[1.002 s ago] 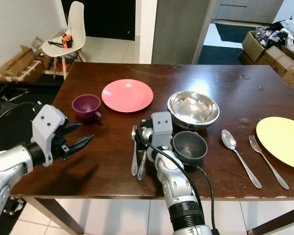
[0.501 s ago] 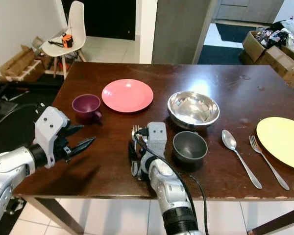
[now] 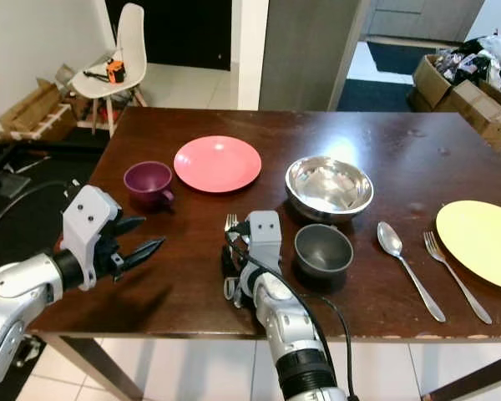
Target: Setting the table
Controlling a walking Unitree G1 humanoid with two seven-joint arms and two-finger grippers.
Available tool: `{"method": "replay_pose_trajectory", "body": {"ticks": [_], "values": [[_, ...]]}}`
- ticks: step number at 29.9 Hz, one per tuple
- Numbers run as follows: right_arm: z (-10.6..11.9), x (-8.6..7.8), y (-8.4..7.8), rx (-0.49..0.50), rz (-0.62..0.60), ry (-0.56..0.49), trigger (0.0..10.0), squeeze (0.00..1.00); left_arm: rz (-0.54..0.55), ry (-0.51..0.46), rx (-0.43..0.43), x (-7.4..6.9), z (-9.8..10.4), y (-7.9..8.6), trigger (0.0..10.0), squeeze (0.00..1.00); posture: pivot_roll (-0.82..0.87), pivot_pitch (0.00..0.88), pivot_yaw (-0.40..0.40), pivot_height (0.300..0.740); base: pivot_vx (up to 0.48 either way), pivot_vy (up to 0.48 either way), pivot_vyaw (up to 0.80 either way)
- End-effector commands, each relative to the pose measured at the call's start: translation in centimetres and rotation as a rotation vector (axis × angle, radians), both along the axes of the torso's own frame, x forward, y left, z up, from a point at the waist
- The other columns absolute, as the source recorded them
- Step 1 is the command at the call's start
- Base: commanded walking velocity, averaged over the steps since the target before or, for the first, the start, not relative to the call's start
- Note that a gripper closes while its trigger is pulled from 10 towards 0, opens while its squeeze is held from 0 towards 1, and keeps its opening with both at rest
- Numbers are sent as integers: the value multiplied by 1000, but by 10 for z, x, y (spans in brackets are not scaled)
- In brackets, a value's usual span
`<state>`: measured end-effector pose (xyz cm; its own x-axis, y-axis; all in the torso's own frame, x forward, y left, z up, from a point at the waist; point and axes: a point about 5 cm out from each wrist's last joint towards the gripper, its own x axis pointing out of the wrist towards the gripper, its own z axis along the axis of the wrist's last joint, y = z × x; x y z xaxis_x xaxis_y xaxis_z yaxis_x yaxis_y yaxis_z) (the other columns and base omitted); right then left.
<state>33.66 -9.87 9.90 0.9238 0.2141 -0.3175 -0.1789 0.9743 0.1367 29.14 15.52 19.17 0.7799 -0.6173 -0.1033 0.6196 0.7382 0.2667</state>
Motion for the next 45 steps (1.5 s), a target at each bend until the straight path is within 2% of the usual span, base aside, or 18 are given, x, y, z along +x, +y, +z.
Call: {"method": "replay_pose_trajectory", "body": {"ticks": [1,12,21,24,26,27,30,31,32,33,34,35,36,38,45], "values": [[-36,-16,-3,1,-21,173,0,0,-5,24,4,-1,-5,-1,10000,0,6,37,72,740,0,0,0],[-49,-22,-10,-1,-34,236,0,0,-4,26,3,-1,-6,-2,10000,0,4,38,73,740,0,0,0],[-45,-19,-15,16,-51,218,0,0,-4,29,-3,-1,-6,-3,10000,0,2,40,78,740,0,0,0],[-37,-15,-16,41,-61,167,0,0,-1,30,-6,0,-7,-4,10000,0,2,40,78,740,0,0,0],[-16,-9,-18,73,-72,42,0,0,19,31,-18,1,-8,-4,10000,0,-3,38,84,740,0,0,0],[-16,-9,-18,73,-72,42,0,0,19,31,-18,1,-8,-4,10000,0,-3,38,84,740,0,0,0],[22,-7,-22,98,-73,-171,0,0,69,27,-48,4,-9,-6,10000,0,-10,37,89,740,0,0,0],[22,-7,-22,98,-73,-171,0,0,69,27,-48,4,-9,-6,10000,0,-10,37,89,740,0,0,0],[34,-9,-22,101,-69,-236,0,0,83,25,-58,5,-9,-7,10000,0,-10,37,89,740,0,0,0],[34,-9,-22,101,-69,-236,0,0,83,25,-58,5,-9,-7,10000,0,-10,37,89,740,0,0,0],[48,-13,-21,113,-56,-307,4745,0,93,24,-70,6,-9,-10,10000,0,-20,35,94,740,0,0,0],[48,-13,-21,113,-56,-307,4745,0,93,24,-70,6,-9,-10,10000,0,-20,35,94,740,0,0,0],[60,-19,-20,114,-42,-366,10000,0,105,23,-82,7,-9,-12,10000,0,-28,32,96,740,0,0,0],[76,-31,-15,118,-11,-446,10000,0,133,22,-113,10,-8,-16,10000,0,-39,29,100,740,0,0,0],[90,-48,-9,124,17,-519,10000,0,178,25,-162,13,-7,-20,10000,0,-53,25,101,740,0,0,0]]}}
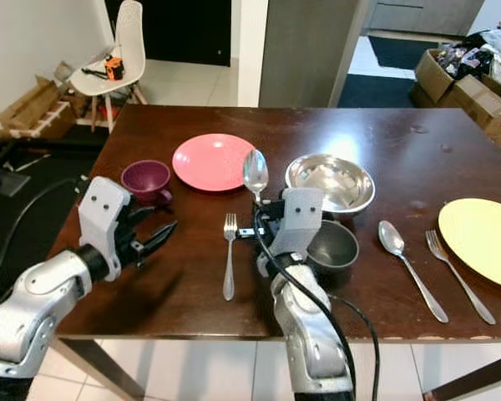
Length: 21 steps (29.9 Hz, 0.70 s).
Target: Setting the table
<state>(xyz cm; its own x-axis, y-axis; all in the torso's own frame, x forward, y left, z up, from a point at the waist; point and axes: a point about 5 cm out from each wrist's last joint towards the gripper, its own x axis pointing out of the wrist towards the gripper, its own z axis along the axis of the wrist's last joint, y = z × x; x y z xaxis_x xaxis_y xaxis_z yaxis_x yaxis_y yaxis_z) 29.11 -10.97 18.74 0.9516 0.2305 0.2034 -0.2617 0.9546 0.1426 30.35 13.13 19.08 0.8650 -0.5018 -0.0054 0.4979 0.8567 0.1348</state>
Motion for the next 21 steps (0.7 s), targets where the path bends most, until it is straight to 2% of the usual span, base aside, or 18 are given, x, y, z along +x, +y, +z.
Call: {"method": "replay_pose_trajectory", "body": {"ticks": [1,4,6,9,21], "values": [[2,-2,2,-1,7,-6,10000,0,25,32,3,1,-6,4,10000,0,-53,25,101,740,0,0,0],[4,-6,3,5,8,-18,10000,0,34,32,-8,1,-6,3,10000,0,-59,23,101,740,0,0,0],[-9,-7,-6,0,-52,24,10000,0,142,38,-43,3,-11,9,10000,0,-58,19,98,740,0,0,0],[-11,-7,-10,-8,-67,34,10000,0,195,46,-57,3,-14,12,10000,0,-52,16,93,740,0,0,0],[-10,-9,-7,-15,-56,40,10000,0,266,51,-72,0,-19,9,10000,0,-51,10,84,740,0,0,0]]}}
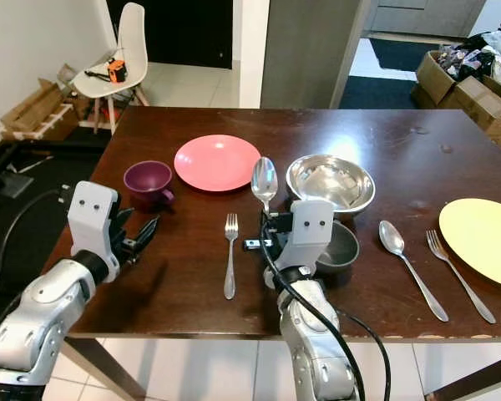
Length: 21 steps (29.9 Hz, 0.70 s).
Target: Setting the table
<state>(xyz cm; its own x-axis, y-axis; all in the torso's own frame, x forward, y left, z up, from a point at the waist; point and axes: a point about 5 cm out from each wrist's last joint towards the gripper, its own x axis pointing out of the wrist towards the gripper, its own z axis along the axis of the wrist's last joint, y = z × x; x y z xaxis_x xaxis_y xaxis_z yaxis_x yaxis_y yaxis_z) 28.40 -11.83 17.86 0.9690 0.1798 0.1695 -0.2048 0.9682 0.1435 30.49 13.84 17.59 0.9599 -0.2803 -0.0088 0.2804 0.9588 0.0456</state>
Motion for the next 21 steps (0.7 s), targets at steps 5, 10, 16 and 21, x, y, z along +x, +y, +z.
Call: {"method": "replay_pose_trajectory", "body": {"ticks": [5,10,16,21], "values": [[-2,-1,1,-9,0,11,10000,0,38,11,6,0,-4,3,10000,0,-52,7,83,740,0,0,0],[-3,0,1,-17,-1,17,10000,0,44,6,14,0,-5,2,10000,0,-52,4,80,740,0,0,0],[-4,1,1,-22,0,20,10000,0,46,1,14,0,-5,1,10000,0,-52,0,79,740,0,0,0],[-6,1,2,-24,3,25,10000,0,46,-1,15,0,-5,2,10000,0,-50,0,80,740,-106,0,0]]}}
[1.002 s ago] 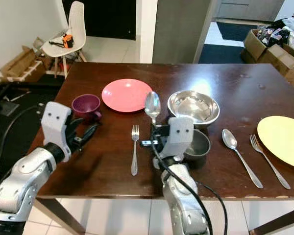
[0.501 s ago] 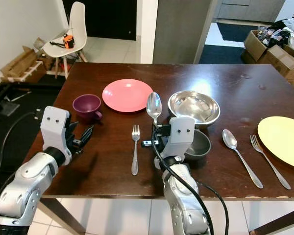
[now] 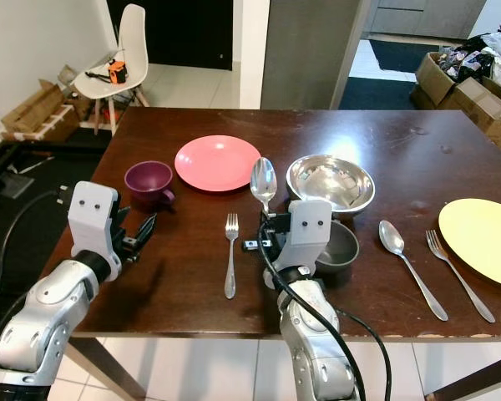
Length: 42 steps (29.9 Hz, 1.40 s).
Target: Setting the table
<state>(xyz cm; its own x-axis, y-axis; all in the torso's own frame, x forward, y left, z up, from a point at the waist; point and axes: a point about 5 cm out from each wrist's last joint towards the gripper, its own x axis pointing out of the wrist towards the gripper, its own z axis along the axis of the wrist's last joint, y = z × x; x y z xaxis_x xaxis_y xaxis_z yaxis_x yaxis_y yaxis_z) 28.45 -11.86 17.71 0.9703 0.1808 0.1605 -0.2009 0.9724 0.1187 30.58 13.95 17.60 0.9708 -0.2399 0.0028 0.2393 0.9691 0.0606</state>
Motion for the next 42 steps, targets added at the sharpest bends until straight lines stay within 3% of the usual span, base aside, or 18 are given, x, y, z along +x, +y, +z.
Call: {"method": "replay_pose_trajectory", "body": {"ticks": [1,32,42], "values": [[-5,1,2,2,5,22,10000,0,4,14,3,-1,-5,1,10000,0,-49,0,81,740,-307,0,0],[-10,1,3,4,-7,36,10000,0,-1,9,14,0,-4,2,10000,0,-46,0,95,740,-347,0,0],[-12,1,2,15,-13,49,10000,0,-1,13,17,0,-5,2,10000,0,-48,0,95,740,0,0,-160]]}}
